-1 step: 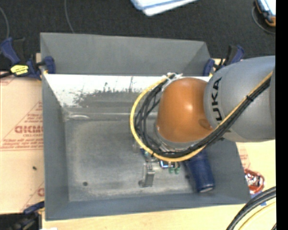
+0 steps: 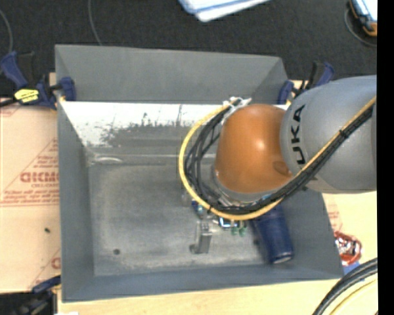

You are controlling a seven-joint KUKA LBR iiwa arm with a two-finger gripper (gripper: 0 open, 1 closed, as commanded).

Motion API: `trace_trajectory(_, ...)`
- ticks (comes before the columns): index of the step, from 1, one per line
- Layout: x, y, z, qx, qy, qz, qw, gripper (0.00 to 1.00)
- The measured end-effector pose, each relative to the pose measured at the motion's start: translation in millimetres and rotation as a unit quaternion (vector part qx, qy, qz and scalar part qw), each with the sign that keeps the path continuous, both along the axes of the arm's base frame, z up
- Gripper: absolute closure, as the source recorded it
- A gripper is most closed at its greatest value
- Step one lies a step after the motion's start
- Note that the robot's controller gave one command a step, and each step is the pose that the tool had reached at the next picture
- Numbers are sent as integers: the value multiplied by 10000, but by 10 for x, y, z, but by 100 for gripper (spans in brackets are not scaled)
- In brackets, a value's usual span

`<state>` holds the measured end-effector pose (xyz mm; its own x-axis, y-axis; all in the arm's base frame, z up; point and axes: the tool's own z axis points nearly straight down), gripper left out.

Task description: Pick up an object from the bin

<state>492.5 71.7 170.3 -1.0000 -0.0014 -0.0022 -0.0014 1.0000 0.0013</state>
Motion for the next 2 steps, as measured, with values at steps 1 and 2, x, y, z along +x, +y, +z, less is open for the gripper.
trace_trajectory(1,-109,-769,186,-6,21,482,9988,0)
trace_trajectory(2,89,-773,238,-1,-13,-390,9992,0)
